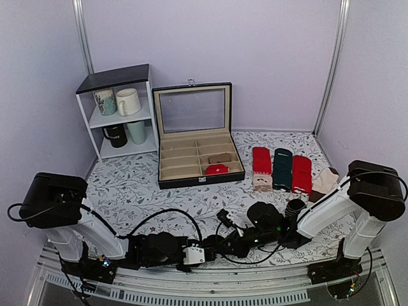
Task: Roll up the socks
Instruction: Roll a pair of socks at the center of the board.
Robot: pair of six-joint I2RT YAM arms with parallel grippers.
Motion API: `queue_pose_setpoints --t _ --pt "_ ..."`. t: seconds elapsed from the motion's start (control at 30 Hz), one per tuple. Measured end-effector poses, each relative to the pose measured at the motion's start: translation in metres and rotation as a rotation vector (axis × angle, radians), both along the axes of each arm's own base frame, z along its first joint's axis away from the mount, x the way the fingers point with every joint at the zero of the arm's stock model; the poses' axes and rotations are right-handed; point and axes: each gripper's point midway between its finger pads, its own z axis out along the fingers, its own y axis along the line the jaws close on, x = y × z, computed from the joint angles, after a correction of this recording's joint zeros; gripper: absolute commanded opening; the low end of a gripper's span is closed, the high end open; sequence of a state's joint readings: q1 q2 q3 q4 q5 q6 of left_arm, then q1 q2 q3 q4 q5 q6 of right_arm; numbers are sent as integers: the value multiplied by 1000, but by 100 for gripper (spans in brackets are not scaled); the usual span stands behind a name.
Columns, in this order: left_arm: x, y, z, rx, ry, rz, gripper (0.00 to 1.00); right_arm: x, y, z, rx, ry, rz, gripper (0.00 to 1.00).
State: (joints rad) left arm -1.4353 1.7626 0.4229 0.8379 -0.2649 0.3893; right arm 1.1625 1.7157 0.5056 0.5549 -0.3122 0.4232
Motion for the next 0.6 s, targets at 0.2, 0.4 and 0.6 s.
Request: queue_pose_setpoints --t 0.2,0.4,0.6 --pt "8 1 -1 9 -69 35 41 -2 3 0 2 42 19 4" --pt "9 1 -3 13 -70 46 39 -4 4 0 5 59 26 4" --pt "9 -2 -10 15 -39 64 36 -4 3 0 7 81 32 4"
